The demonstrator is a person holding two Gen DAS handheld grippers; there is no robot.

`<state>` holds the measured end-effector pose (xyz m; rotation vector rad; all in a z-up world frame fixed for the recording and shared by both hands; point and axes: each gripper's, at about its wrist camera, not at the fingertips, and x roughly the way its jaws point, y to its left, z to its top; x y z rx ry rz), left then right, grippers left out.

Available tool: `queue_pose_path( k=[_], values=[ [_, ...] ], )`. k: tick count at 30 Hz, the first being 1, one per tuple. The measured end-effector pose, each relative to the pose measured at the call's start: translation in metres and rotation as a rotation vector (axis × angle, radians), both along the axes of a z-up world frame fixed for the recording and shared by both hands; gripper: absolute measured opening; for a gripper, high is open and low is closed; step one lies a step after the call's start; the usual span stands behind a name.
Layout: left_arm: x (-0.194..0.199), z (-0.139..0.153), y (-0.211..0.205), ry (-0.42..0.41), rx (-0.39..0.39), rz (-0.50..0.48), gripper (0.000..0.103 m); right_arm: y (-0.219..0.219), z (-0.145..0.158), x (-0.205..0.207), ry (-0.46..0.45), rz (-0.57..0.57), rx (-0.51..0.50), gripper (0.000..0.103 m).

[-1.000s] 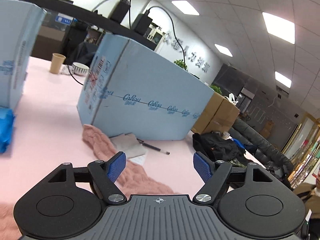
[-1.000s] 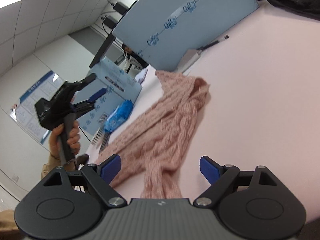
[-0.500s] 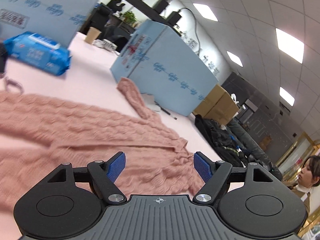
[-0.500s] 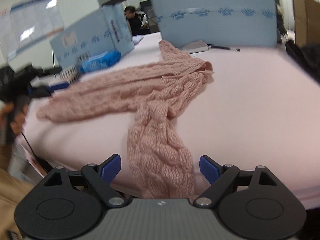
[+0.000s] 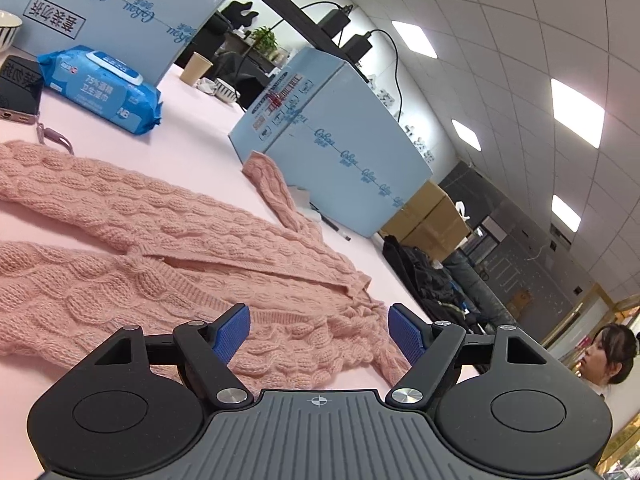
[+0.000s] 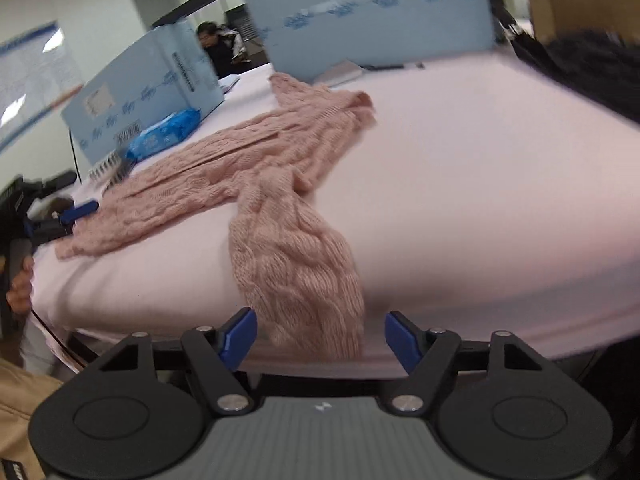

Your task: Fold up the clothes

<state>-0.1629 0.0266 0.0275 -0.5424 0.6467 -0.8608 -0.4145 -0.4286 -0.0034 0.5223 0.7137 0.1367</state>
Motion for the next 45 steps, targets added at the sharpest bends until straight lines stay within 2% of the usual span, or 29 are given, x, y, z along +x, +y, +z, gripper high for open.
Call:
queue_pose_path(
  k=[2,5,6,7,8,9,10,14,18,23,29,39,45],
  values=[
    [0.000,-0.002,-0.003,0.008,-0.003,-0.012,0.078,-0.013,-0.016,0.005,0.001,-0.032,0.130,0.067],
    [-0.003,-0.002,-0.002,0.004,-0.002,-0.015,0.078,-0.022,-0.030,0.011,0.009,-0.035,0.216,0.060],
    [-0.004,-0.003,-0.001,0.003,-0.002,-0.013,0.078,-0.023,-0.032,0.011,0.006,-0.031,0.229,0.053],
    [-0.005,-0.003,0.000,0.004,-0.001,-0.009,0.078,-0.025,-0.033,0.010,-0.002,-0.022,0.255,0.041],
    [-0.005,-0.003,0.001,0.004,0.000,-0.005,0.078,-0.027,-0.034,0.009,-0.007,-0.015,0.279,0.033],
    [-0.005,-0.004,0.002,0.006,0.001,-0.002,0.078,-0.028,-0.034,0.008,-0.009,-0.013,0.286,0.014],
    [-0.005,-0.005,0.002,0.009,0.001,0.001,0.078,-0.028,-0.034,0.006,-0.012,-0.009,0.289,0.012],
    [-0.007,-0.010,0.002,0.010,0.028,0.021,0.078,-0.025,-0.030,0.001,-0.041,0.023,0.308,0.010],
    [-0.011,-0.013,0.006,-0.011,0.092,0.067,0.078,-0.024,-0.019,0.001,-0.096,0.057,0.359,0.010],
    [-0.011,-0.019,0.023,0.022,0.084,0.121,0.078,-0.041,-0.007,-0.002,-0.207,0.074,0.517,0.010],
    [-0.008,-0.019,0.027,0.033,0.091,0.142,0.078,-0.056,0.010,0.009,-0.296,0.091,0.583,0.010],
    [-0.006,-0.019,0.033,0.036,0.102,0.170,0.078,-0.049,0.048,0.075,-0.331,0.199,0.542,0.010],
    [0.003,-0.021,0.037,0.060,0.091,0.190,0.078,-0.030,0.071,0.137,-0.299,0.270,0.494,0.010]
  ],
)
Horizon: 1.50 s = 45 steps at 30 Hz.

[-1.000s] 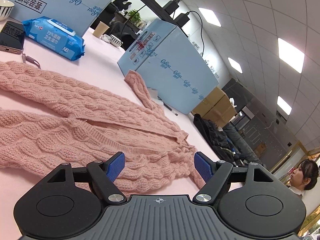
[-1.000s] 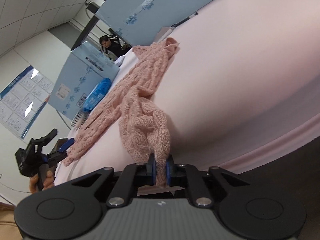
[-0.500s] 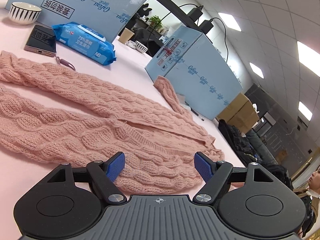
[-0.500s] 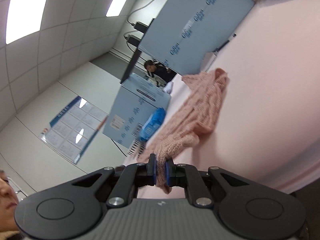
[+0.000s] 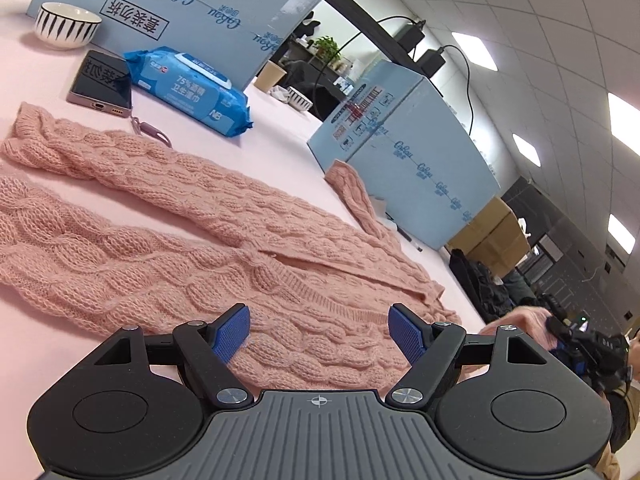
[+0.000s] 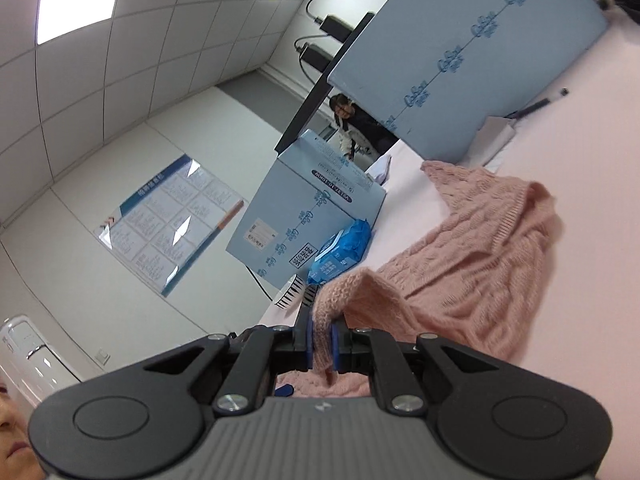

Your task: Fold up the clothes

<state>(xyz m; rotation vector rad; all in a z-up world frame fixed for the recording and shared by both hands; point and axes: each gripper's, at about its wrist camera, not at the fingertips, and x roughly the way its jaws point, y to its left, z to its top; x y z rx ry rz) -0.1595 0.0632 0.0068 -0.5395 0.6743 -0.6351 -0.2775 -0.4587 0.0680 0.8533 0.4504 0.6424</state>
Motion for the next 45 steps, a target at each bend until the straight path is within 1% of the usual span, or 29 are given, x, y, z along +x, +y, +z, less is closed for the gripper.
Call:
queue_pose_path(
  k=[2,5,7,11,15,20,21,23,24,25,26,28,30,33,34,36,39,40,43,44,45],
  values=[
    [0.004,0.001,-0.001,0.003,0.006,0.001,0.078,0.012,0.006,0.029,0.011,0.034,-0.022,0.010],
    [0.013,0.008,-0.008,-0.006,0.049,-0.005,0.078,0.033,0.008,0.069,0.038,0.082,-0.053,0.010],
    [0.017,0.013,-0.011,-0.018,0.070,-0.009,0.078,0.047,0.006,0.094,0.058,0.112,-0.064,0.010],
    [0.026,0.018,-0.017,-0.026,0.081,-0.026,0.078,0.073,-0.005,0.134,0.114,0.161,-0.083,0.010],
    [0.033,0.019,-0.023,-0.023,0.092,-0.042,0.078,0.093,-0.021,0.160,0.175,0.197,-0.090,0.010],
    [0.037,0.016,-0.026,-0.012,0.098,-0.050,0.078,0.113,-0.036,0.177,0.230,0.232,-0.124,0.011],
    [0.037,0.016,-0.026,-0.009,0.099,-0.051,0.078,0.115,-0.039,0.178,0.241,0.236,-0.129,0.014],
    [0.039,0.015,-0.027,-0.004,0.099,-0.055,0.078,0.120,-0.047,0.183,0.299,0.244,-0.143,0.024],
    [0.039,0.015,-0.028,-0.003,0.098,-0.058,0.078,0.122,-0.049,0.184,0.314,0.242,-0.144,0.039],
    [0.039,0.015,-0.028,-0.002,0.097,-0.061,0.078,0.123,-0.049,0.183,0.320,0.240,-0.141,0.047],
    [0.039,0.015,-0.029,-0.003,0.096,-0.064,0.078,0.125,-0.050,0.183,0.326,0.239,-0.137,0.050],
    [0.038,0.017,-0.031,-0.006,0.095,-0.069,0.078,0.128,-0.044,0.180,0.315,0.232,-0.147,0.067],
    [0.039,0.018,-0.032,-0.011,0.092,-0.070,0.078,0.133,-0.032,0.176,0.292,0.222,-0.177,0.075],
    [0.039,0.023,-0.034,-0.024,0.082,-0.065,0.078,0.138,-0.011,0.167,0.236,0.220,-0.221,0.078],
    [0.039,0.025,-0.034,-0.029,0.075,-0.062,0.078,0.137,-0.005,0.165,0.225,0.217,-0.224,0.080],
    [0.041,0.030,-0.037,-0.036,0.061,-0.060,0.078,0.135,0.006,0.161,0.203,0.211,-0.229,0.081],
    [0.047,0.039,-0.047,-0.056,0.044,-0.078,0.078,0.129,0.017,0.161,0.187,0.200,-0.208,0.086],
    [0.050,0.042,-0.054,-0.057,0.033,-0.094,0.078,0.127,0.016,0.165,0.202,0.210,-0.175,0.087],
    [0.057,0.047,-0.072,-0.046,-0.006,-0.139,0.079,0.124,0.005,0.182,0.294,0.235,-0.042,0.087],
    [0.059,0.048,-0.079,-0.042,-0.016,-0.147,0.079,0.122,0.001,0.187,0.327,0.236,-0.001,0.086],
    [0.061,0.048,-0.085,-0.035,-0.012,-0.154,0.079,0.119,-0.001,0.188,0.336,0.227,0.028,0.084]
  ],
)
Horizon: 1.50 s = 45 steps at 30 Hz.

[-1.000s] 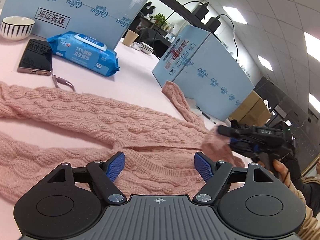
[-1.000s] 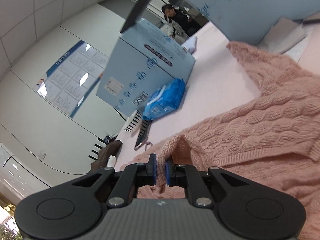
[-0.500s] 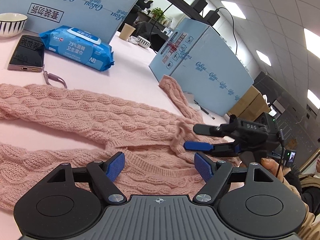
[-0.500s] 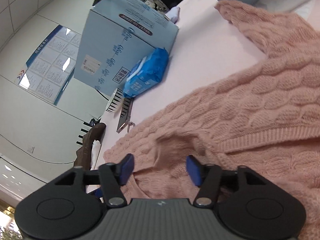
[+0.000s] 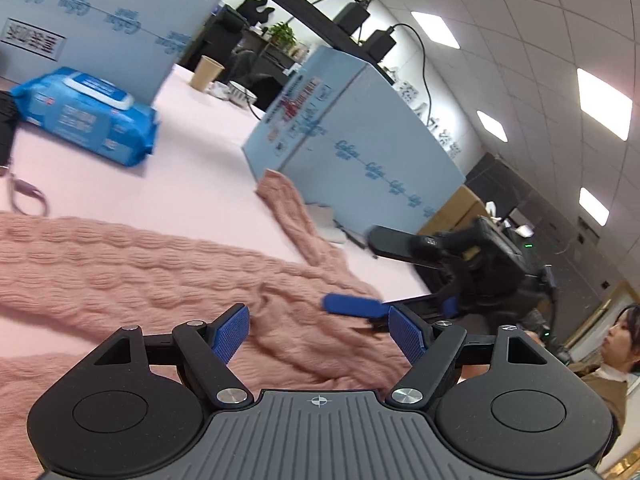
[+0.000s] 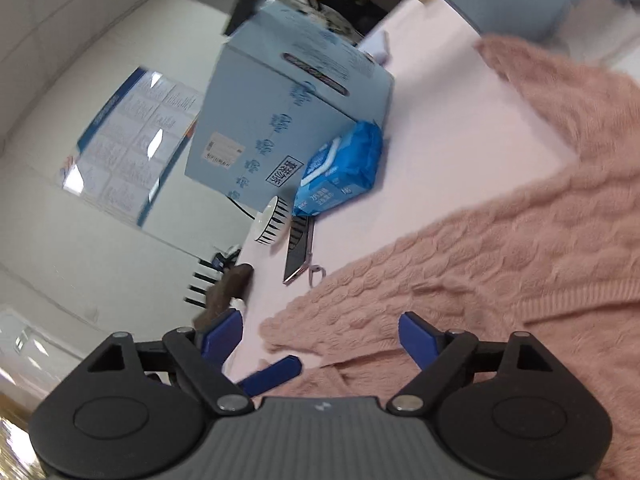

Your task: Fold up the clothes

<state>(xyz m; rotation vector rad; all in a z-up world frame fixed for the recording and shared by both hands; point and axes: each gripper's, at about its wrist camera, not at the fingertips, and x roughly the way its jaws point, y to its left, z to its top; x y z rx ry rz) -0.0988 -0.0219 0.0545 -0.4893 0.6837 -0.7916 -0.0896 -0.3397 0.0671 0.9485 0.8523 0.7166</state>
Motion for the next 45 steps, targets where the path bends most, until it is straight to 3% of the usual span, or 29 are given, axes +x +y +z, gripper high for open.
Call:
queue_pose_path(
  k=[6,10,15,20,22,25,30,33,35,38,40,45],
  values=[
    [0.019,-0.003,-0.037,0.063,0.084,-0.033,0.079,-0.041,0.015,-0.044,-0.110,-0.086,-0.006,0.086],
    [0.043,-0.011,-0.064,0.124,0.110,-0.050,0.079,-0.064,0.006,-0.086,-0.132,-0.093,-0.037,0.087],
    [0.065,-0.033,-0.081,0.203,0.179,-0.025,0.079,-0.088,-0.017,-0.111,-0.107,-0.143,-0.022,0.087],
    [0.063,-0.034,-0.079,0.194,0.202,-0.017,0.079,-0.111,-0.046,-0.110,-0.016,-0.245,-0.075,0.086],
    [0.058,-0.034,-0.079,0.178,0.218,-0.024,0.079,-0.119,-0.060,-0.109,0.019,-0.256,-0.069,0.077],
    [0.054,-0.029,-0.078,0.177,0.212,-0.029,0.079,-0.125,-0.060,-0.115,-0.010,-0.246,-0.020,0.080],
    [0.052,-0.013,-0.076,0.142,0.130,-0.043,0.079,-0.114,-0.030,-0.115,-0.144,-0.203,0.036,0.089],
    [0.057,-0.015,-0.089,0.173,0.110,-0.073,0.079,-0.092,-0.032,-0.085,-0.123,-0.153,0.042,0.088],
    [0.063,-0.021,-0.097,0.208,0.107,-0.085,0.079,-0.082,-0.040,-0.068,-0.083,-0.142,-0.011,0.087],
    [0.073,-0.036,-0.097,0.267,0.144,-0.050,0.079,-0.082,-0.050,-0.062,-0.044,-0.175,-0.143,0.066],
    [0.075,-0.040,-0.092,0.272,0.124,-0.062,0.078,-0.093,-0.058,-0.066,-0.018,-0.190,-0.135,0.052],
    [0.078,-0.037,-0.093,0.271,0.163,-0.084,0.078,-0.117,-0.066,-0.082,0.000,-0.215,-0.101,0.048]
  ],
)
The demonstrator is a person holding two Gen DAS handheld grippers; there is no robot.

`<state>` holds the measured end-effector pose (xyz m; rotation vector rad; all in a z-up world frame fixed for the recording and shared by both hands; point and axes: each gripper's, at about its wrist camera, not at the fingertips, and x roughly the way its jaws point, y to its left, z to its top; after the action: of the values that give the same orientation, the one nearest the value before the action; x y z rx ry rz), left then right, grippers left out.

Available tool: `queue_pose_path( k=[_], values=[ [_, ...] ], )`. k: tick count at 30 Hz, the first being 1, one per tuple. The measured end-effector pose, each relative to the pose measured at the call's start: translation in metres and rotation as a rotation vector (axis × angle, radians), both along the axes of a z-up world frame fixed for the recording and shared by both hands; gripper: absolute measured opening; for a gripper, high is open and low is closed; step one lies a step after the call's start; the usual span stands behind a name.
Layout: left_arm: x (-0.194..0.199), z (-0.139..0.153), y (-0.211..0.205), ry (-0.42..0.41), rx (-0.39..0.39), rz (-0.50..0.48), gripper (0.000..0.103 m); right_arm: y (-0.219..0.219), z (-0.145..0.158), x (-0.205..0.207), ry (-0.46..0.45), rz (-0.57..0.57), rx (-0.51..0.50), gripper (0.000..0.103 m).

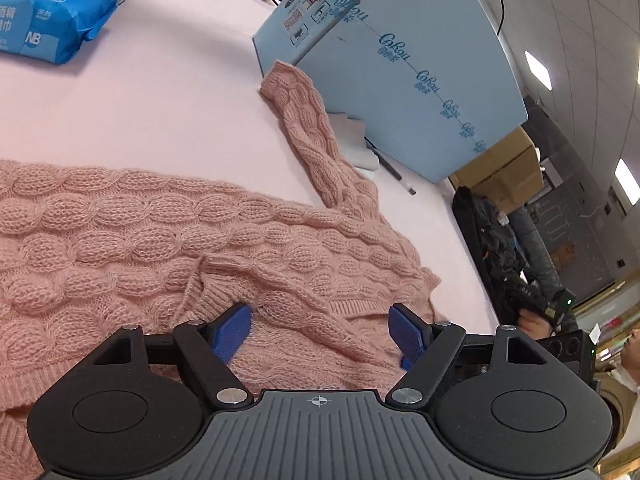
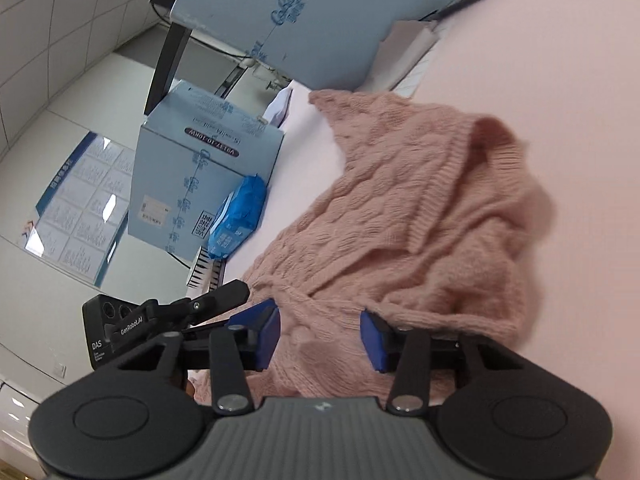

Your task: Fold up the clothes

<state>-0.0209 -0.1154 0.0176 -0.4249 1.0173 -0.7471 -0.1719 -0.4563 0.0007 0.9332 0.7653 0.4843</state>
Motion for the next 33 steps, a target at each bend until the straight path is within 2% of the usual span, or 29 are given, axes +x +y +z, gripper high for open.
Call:
queue_pose_path(
  k=[2,3,4,6,9,11,14,17,19,23,27,30,32,33],
  values=[
    [-0.001,0.009,0.000,-0.011,0.026,-0.002,0.078,-0.004,0.002,-0.007,-0.009,-0.004,-0.007,0.053],
    [-0.002,0.016,0.000,-0.029,0.035,-0.015,0.078,-0.006,0.005,-0.010,-0.015,-0.006,-0.007,0.063],
    [-0.002,0.024,-0.001,-0.049,0.035,-0.030,0.078,-0.008,0.009,-0.014,-0.035,-0.007,0.010,0.079],
    [0.000,0.042,-0.002,-0.111,0.031,-0.040,0.079,-0.011,0.022,-0.020,-0.116,-0.022,0.028,0.089],
    [0.016,0.075,-0.010,-0.238,0.062,-0.006,0.085,-0.017,0.038,-0.021,-0.231,-0.102,-0.019,0.091],
    [0.040,0.083,-0.020,-0.267,0.078,0.036,0.085,-0.023,0.035,-0.014,-0.281,-0.167,0.009,0.094],
    [0.084,0.078,-0.039,-0.306,0.114,0.137,0.084,-0.030,0.023,0.008,-0.258,-0.214,0.086,0.094],
    [0.127,0.058,-0.059,-0.267,0.132,0.152,0.074,-0.031,0.022,0.027,-0.237,-0.227,0.061,0.094],
    [0.158,0.039,-0.069,-0.213,0.088,0.141,0.072,-0.029,0.022,0.037,-0.231,-0.221,0.039,0.094],
    [0.193,0.023,-0.074,-0.196,0.020,0.126,0.072,-0.023,0.017,0.052,-0.255,-0.169,0.023,0.094],
    [0.215,0.011,-0.086,-0.248,0.087,0.086,0.072,-0.021,0.006,0.056,-0.258,-0.152,0.039,0.094],
    [0.223,0.003,-0.098,-0.253,0.127,0.055,0.071,-0.020,0.000,0.059,-0.243,-0.138,0.047,0.094],
    [0.227,-0.003,-0.105,-0.233,0.119,0.033,0.054,-0.017,0.000,0.060,-0.242,-0.127,0.037,0.094],
    [0.229,-0.006,-0.108,-0.223,0.122,0.026,0.042,-0.016,0.001,0.060,-0.244,-0.125,0.030,0.094]
  ],
)
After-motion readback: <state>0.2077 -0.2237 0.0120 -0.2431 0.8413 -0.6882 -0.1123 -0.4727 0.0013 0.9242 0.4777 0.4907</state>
